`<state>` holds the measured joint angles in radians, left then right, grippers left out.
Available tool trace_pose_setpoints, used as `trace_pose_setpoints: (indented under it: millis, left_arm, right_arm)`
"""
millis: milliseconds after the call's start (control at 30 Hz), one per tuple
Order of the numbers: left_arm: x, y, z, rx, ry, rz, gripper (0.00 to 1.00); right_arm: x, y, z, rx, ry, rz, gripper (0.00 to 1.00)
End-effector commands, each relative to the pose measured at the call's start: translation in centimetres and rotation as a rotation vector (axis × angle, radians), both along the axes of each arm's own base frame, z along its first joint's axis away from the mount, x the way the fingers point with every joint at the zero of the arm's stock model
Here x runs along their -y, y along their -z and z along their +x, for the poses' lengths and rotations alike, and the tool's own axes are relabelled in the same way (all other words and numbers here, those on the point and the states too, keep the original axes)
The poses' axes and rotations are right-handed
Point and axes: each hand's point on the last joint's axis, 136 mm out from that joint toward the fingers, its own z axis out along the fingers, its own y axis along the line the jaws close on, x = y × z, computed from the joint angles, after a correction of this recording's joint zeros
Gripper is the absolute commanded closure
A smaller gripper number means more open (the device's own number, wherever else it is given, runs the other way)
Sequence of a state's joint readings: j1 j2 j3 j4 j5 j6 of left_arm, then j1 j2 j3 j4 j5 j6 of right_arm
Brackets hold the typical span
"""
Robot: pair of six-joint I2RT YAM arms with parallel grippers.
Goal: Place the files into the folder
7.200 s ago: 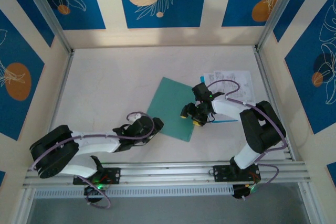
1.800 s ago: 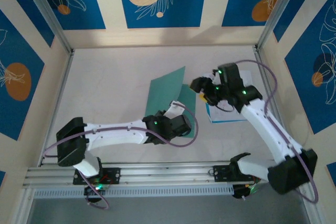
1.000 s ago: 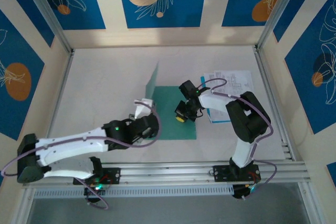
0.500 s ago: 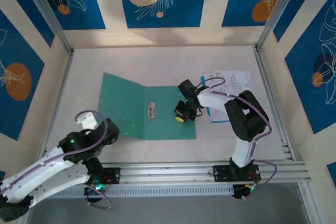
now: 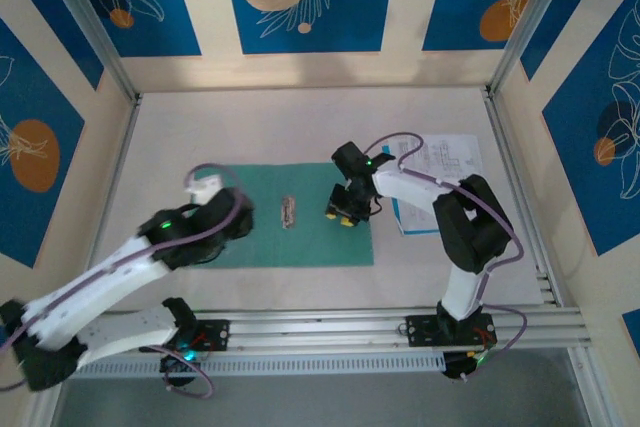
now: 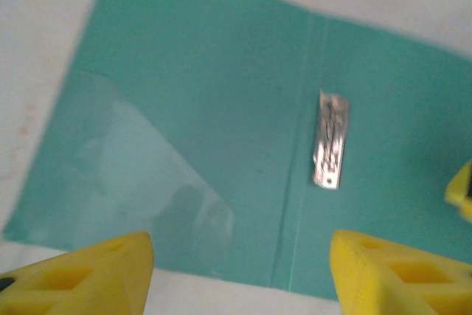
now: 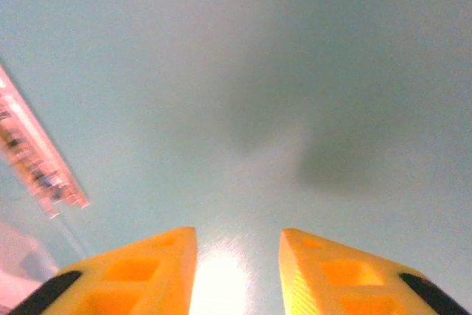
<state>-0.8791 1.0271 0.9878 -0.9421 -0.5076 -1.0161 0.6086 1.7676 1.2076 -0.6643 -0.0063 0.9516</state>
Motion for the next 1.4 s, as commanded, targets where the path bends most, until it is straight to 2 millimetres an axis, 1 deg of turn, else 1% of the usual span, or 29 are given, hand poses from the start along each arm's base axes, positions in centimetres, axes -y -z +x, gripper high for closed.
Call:
trace_pose_setpoints:
  millis: [0, 33, 100, 133, 200, 300, 333, 433, 500, 567, 700, 833, 867, 933, 1033, 1200, 1300, 1367]
  left_arm:
    - [5.5, 2.0, 1.2, -0.067, 0.208, -0.043, 0.38]
    - [6.7, 2.8, 1.6, -0.092, 0.229, -0.047, 0.4]
    - [9.3, 4.5, 2.2, -0.142, 0.275, -0.061, 0.46]
    - [10.7, 5.1, 2.5, -0.153, 0.295, -0.072, 0.49]
    - [13.2, 6.2, 2.9, -0.165, 0.329, -0.088, 0.53]
    - [16.5, 7.7, 3.5, -0.184, 0.366, -0.102, 0.53]
    - [17.5, 8.2, 3.7, -0.191, 0.376, -0.101, 0.53]
    - [19.6, 9.8, 4.5, -0.207, 0.393, -0.067, 0.53]
    - [20.3, 10.9, 5.0, -0.219, 0.391, -0.046, 0.55]
    - [20.5, 12.1, 5.5, -0.234, 0.377, -0.016, 0.57]
    - [20.5, 14.3, 6.1, -0.261, 0.363, 0.03, 0.61]
    - [20.0, 16.4, 5.9, -0.297, 0.343, 0.062, 0.63]
    - [19.9, 16.7, 5.7, -0.305, 0.341, 0.064, 0.65]
    - [19.5, 17.6, 5.4, -0.318, 0.329, 0.07, 0.65]
    - [19.0, 18.2, 5.0, -0.327, 0.321, 0.071, 0.66]
    - [18.7, 18.3, 4.8, -0.327, 0.317, 0.066, 0.67]
    - [18.8, 18.2, 4.9, -0.322, 0.32, 0.066, 0.67]
    - [18.8, 18.1, 4.9, -0.321, 0.321, 0.071, 0.67]
  right_arm:
    - [2.5, -4.6, 0.5, 0.1, -0.016, -0.039, 0.6]
    - [3.6, -5.1, 0.7, 0.109, 0.002, -0.044, 0.6]
    - [5.9, -5.4, 0.9, 0.112, 0.049, -0.04, 0.6]
    - [7.1, -5.2, 0.8, 0.105, 0.078, -0.031, 0.61]
    - [9.5, -4.8, 0.8, 0.093, 0.138, -0.017, 0.63]
    - [12.6, -3.9, 0.5, 0.066, 0.206, -0.007, 0.66]
    - [13.6, -3.6, 0.6, 0.061, 0.227, -0.013, 0.66]
    - [15.9, -2.4, 0.6, 0.032, 0.278, -0.03, 0.67]
    - [17.1, -1.7, 0.9, 0.014, 0.306, -0.035, 0.69]
    - [17.6, -1.1, 1.4, 0.001, 0.323, -0.025, 0.69]
    - [17.2, -0.4, 2.9, -0.019, 0.314, -0.012, 0.71]
    - [16.3, -0.1, 4.5, -0.031, 0.298, -0.037, 0.72]
    - [16.2, -0.1, 4.9, -0.032, 0.298, -0.044, 0.72]
    - [16.0, 0.3, 5.7, -0.041, 0.3, -0.068, 0.74]
    - [16.2, 0.5, 7.2, -0.033, 0.313, -0.099, 0.77]
    - [16.0, 1.4, 9.4, -0.042, 0.312, -0.129, 0.81]
    - [15.6, 2.3, 10.2, -0.061, 0.298, -0.141, 0.82]
    - [15.3, 3.1, 10.3, -0.081, 0.291, -0.146, 0.82]
